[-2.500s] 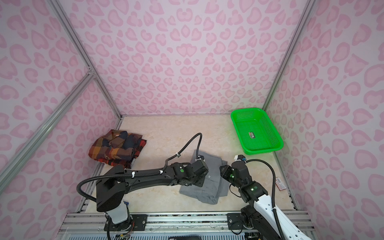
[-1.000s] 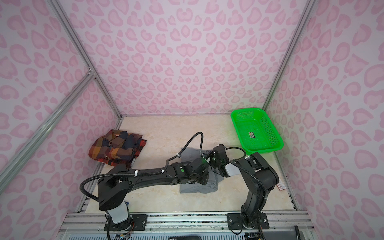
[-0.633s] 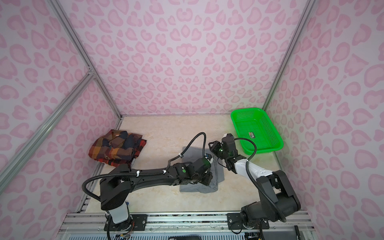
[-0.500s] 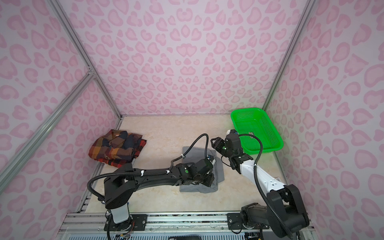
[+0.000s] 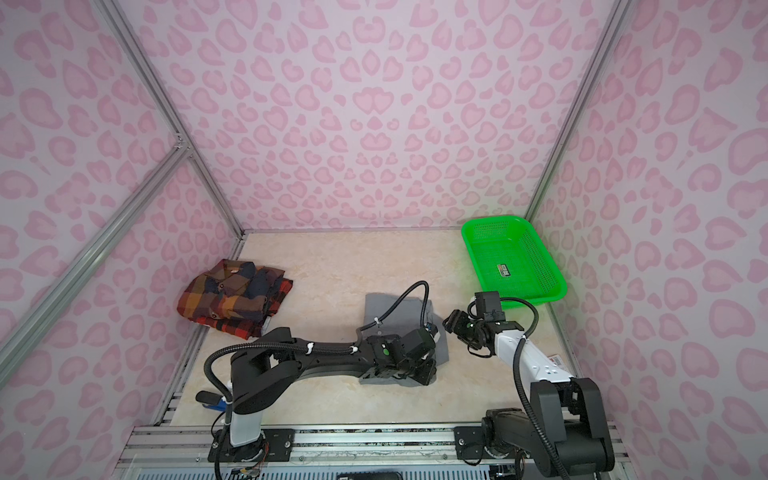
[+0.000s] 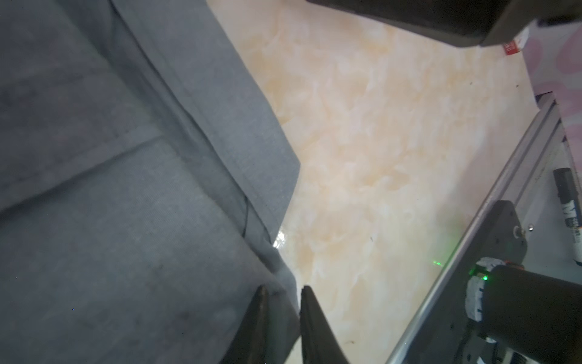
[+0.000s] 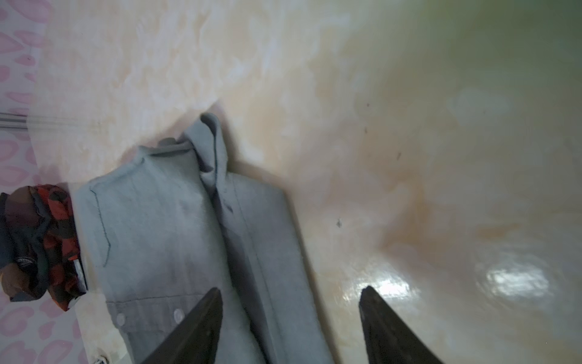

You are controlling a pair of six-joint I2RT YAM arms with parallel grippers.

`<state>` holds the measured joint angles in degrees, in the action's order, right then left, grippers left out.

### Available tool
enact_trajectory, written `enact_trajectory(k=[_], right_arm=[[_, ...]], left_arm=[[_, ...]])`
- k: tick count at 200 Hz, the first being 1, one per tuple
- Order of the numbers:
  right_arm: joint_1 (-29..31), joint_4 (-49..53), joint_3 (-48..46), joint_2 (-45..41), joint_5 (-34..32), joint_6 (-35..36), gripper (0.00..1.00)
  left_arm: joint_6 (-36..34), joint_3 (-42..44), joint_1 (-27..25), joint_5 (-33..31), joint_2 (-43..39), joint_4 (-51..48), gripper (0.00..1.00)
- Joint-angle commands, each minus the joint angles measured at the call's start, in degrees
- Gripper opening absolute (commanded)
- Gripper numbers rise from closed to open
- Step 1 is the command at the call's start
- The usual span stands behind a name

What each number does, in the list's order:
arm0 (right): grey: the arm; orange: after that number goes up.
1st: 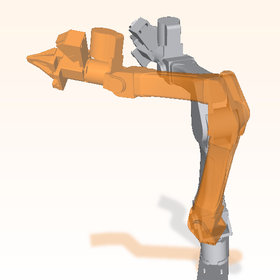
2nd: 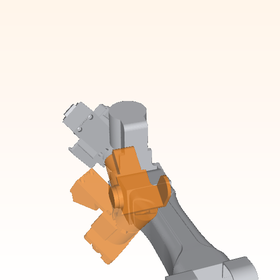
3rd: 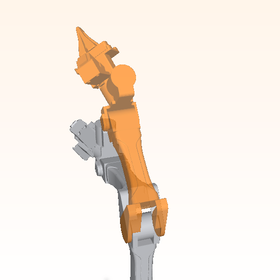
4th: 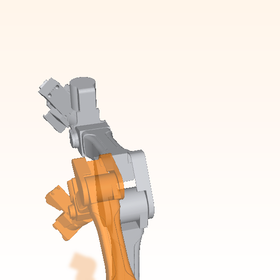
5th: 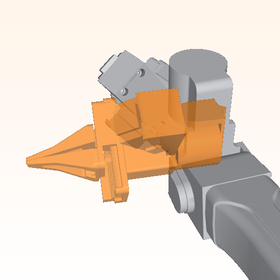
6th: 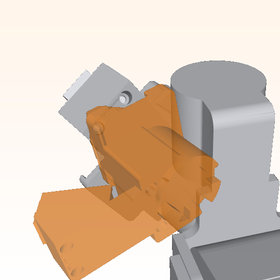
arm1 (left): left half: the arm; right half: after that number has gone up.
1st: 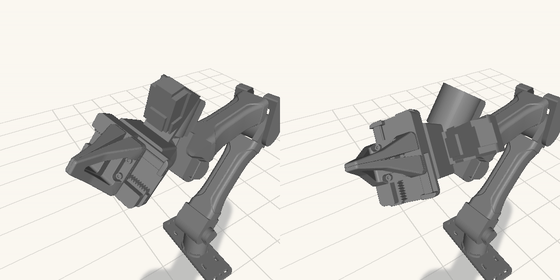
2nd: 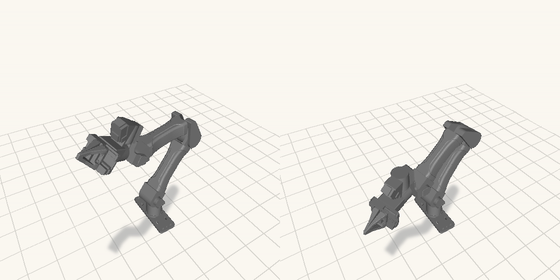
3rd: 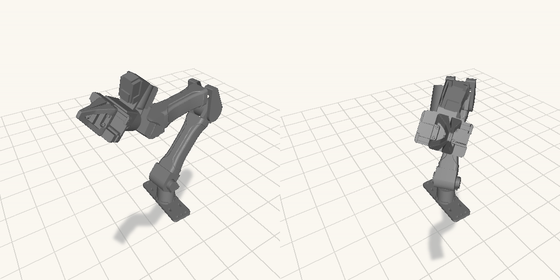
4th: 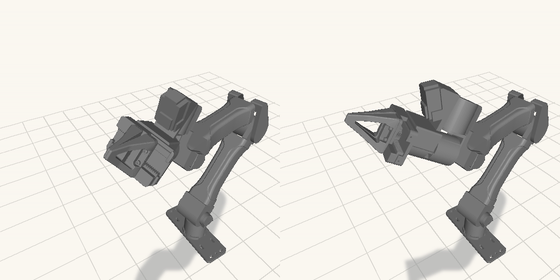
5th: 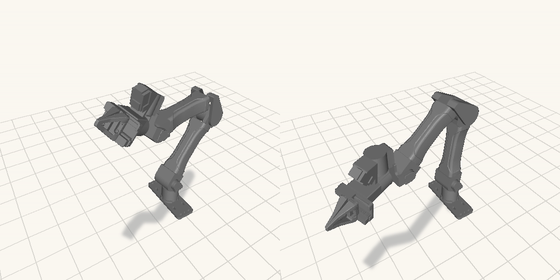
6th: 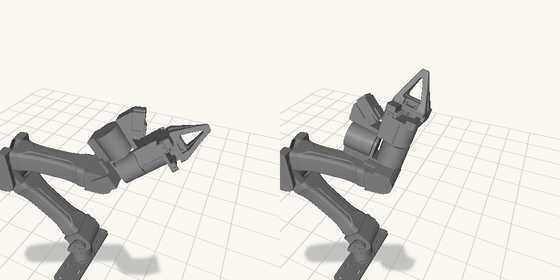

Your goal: Fold and stack the long sleeve shirts

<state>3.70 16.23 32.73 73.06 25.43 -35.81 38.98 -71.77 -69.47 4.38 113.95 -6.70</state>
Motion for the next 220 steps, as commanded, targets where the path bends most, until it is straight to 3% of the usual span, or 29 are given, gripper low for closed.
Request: enact_trajectory(k=[1, 80, 118, 220], right_arm=[[-0.02, -0.86, -1.09, 1.21, 2.01, 2.41, 0.70], [1.31, -12.77, -7.48, 3.61, 6.44, 2.47, 0.70], [1.38, -17.33, -9.47, 5.58, 8.97, 1.94, 0.67], [6.97, -28.01, -15.85, 2.24, 12.66, -0.97, 0.59]], left_arm=[[0.16, 0.23, -0.27, 0.76, 0.36, 2.67, 0.22], [-5.39, 4.50, 2.52, -6.31, -15.19, -1.81, 0.28], [-5.03, 8.59, 8.09, -5.17, -12.66, -2.22, 0.28], [-3.13, 12.87, 5.69, -3.15, -5.33, 2.37, 0.26]])
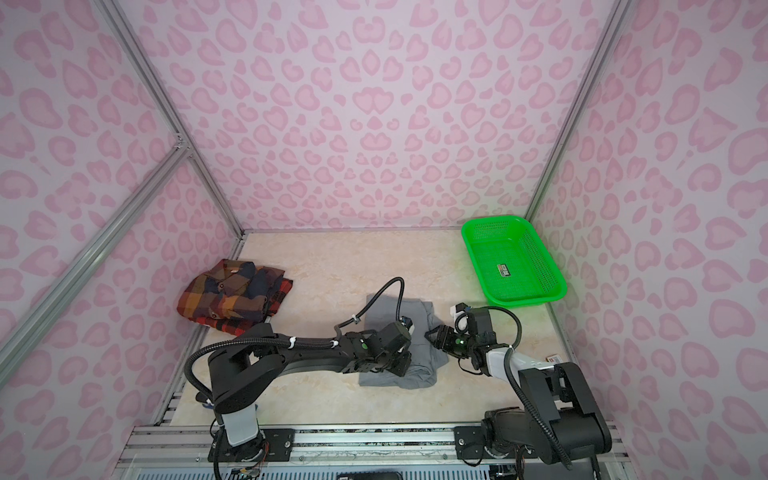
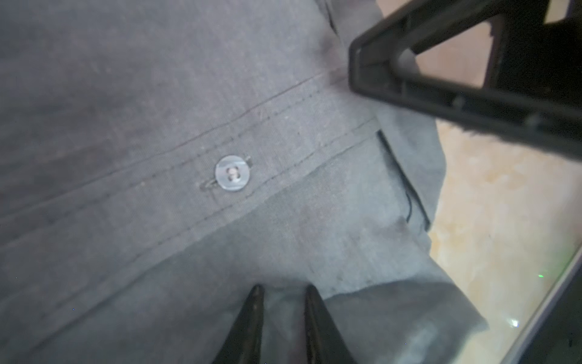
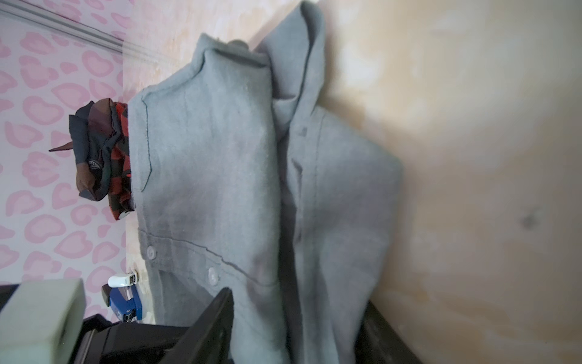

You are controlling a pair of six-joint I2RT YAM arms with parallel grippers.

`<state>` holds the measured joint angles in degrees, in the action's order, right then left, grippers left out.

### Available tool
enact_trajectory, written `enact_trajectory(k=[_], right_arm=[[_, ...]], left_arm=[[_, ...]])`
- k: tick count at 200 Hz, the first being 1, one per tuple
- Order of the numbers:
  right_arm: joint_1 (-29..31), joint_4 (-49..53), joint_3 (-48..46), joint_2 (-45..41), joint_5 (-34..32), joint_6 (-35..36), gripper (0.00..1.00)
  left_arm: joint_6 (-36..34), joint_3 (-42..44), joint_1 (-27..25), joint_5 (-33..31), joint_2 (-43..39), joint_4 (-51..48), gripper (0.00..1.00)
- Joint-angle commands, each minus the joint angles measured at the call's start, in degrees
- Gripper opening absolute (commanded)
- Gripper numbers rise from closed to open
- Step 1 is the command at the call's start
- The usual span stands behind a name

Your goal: Fold and stack the long sleeve shirts

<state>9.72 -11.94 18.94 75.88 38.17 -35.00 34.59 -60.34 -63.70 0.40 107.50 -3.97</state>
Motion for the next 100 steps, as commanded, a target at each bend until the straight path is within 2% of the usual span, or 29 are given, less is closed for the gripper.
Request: enact_trajectory(k=[1, 49, 80, 100], right_arm=[[0.98, -0.14, -2.19, -0.66, -0.06, -1.89, 0.59], [1.27, -13.55, -6.72, -1.60, 1.46, -6.59, 0.54], [1.33, -18.60, -5.63, 0.68, 1.89, -8.74, 0.34], [1.69, -19.04, -4.52, 1.75, 2.30, -8.41, 0.25]], left_arm=[[1.31, 1.49, -0.05, 0.78, 1.12, -0.40, 0.26], [0.86, 1.39, -0.96, 0.56, 1.57, -0.47, 0.25], [0.81, 1.53, -1.29, 0.52, 1.83, -0.63, 0.25], [0.50, 2.10, -1.42, -0.11, 1.33, -0.93, 0.25]])
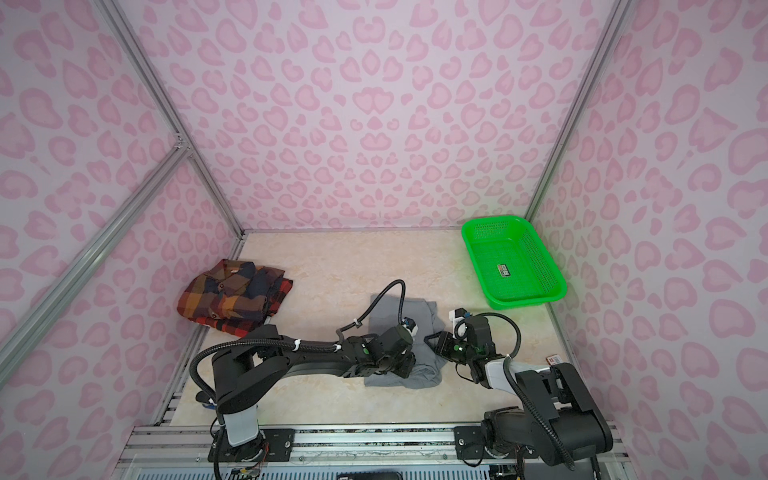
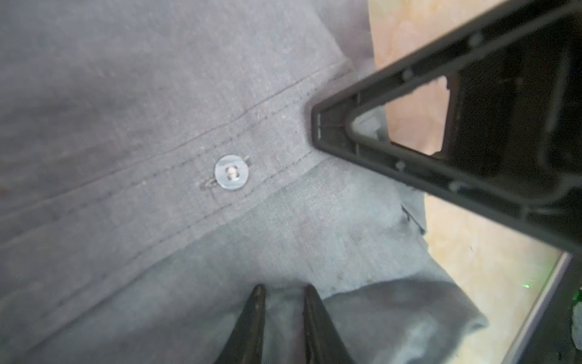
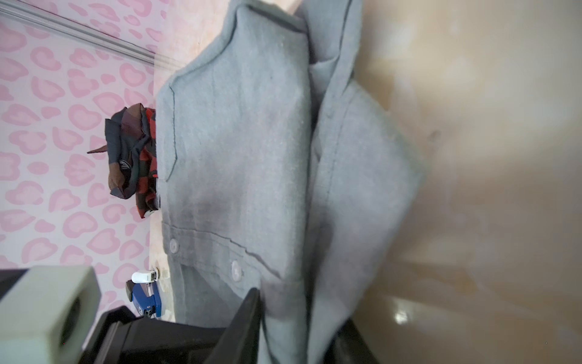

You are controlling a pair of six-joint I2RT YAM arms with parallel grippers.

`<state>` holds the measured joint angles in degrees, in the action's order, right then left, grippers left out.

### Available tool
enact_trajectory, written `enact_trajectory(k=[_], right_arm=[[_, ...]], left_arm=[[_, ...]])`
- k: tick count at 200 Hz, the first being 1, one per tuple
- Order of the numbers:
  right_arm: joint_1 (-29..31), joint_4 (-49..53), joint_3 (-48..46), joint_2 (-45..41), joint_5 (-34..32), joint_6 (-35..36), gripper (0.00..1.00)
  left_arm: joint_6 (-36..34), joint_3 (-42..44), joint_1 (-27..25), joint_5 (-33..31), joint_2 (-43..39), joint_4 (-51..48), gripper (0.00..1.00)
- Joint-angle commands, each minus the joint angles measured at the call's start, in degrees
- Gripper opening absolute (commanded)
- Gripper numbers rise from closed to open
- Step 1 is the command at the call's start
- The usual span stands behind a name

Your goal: Fold and stack the long sleeve shirts

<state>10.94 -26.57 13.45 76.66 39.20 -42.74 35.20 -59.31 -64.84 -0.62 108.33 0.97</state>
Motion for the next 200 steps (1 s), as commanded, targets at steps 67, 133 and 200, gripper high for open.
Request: enact_trajectory(k=[67, 133, 200], right_arm=[[1.54, -2.83, 0.09, 0.25, 0.77, 0.46, 0.00], [1.45, 25.26, 8.60, -13.23, -9.93, 8.14, 0.00], [1.28, 56.09, 25.70, -20.70, -21.31, 16.66, 0.00]], left_arm=[[-2.51, 2.78, 1.40, -2.41, -5.02, -8.43, 0.26], [-4.30, 0.30, 4.45, -5.66, -25.30, -15.46, 0.34], [-3.95, -0.41, 8.08, -10.56, -45.51, -22.32, 0.35]])
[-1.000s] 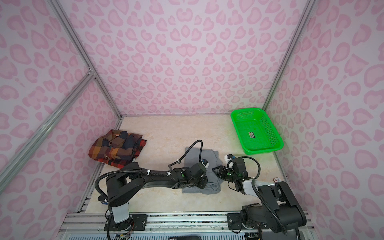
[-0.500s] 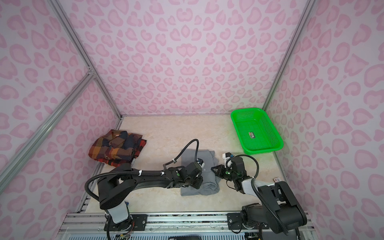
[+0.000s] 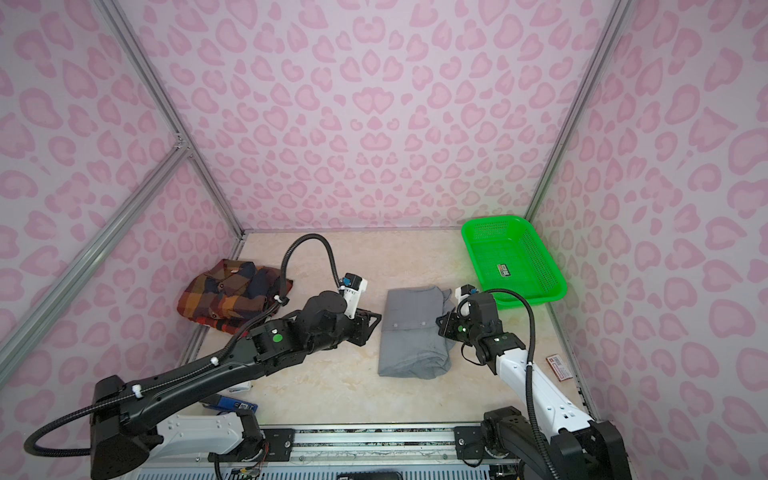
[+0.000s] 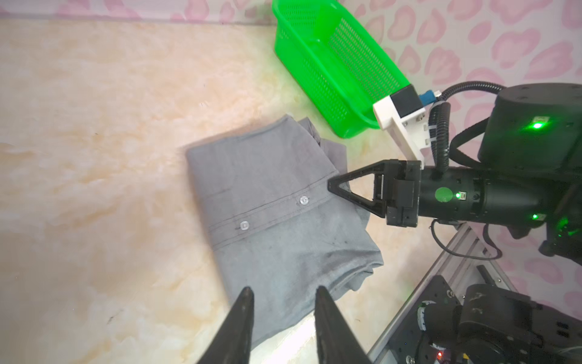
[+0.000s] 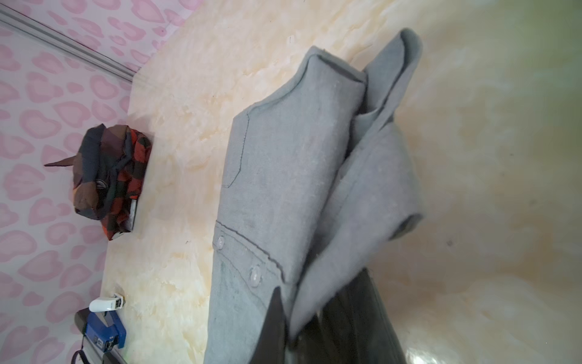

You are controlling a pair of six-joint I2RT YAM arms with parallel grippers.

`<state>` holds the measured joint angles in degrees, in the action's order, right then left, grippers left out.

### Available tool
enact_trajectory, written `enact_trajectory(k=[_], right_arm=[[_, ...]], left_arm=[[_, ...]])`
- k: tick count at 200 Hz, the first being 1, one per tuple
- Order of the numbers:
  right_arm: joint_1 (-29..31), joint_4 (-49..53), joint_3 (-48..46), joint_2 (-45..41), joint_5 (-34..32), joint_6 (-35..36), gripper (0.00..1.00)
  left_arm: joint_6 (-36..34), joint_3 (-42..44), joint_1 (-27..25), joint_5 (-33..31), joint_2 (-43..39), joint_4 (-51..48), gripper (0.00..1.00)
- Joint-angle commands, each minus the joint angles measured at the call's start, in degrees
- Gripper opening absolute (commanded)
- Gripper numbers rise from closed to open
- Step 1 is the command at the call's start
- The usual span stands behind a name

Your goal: Fold and stack the long sleeve shirts

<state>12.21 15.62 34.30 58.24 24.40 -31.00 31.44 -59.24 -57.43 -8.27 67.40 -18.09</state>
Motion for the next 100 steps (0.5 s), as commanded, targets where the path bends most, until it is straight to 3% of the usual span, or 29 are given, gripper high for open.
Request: enact_trajectory(k=[1, 42, 100], right_arm=[[0.01, 14.17, 5.01, -2.35, -6.72, 5.00, 0.00], [0.84, 25.62, 15.85, -3.14, -10.12, 8.35, 0.00], [11.06, 41.20, 29.16, 3.19, -35.71, 14.14, 0.00]], left_arm=[[-0.17, -0.41, 0.66, -2.94, -4.83, -3.27, 0.38], [1.62, 0.30, 1.15, -4.73, -11.39, -3.74, 0.41], [4.92, 5.44, 1.18, -3.70, -17.42, 1.09, 0.41]])
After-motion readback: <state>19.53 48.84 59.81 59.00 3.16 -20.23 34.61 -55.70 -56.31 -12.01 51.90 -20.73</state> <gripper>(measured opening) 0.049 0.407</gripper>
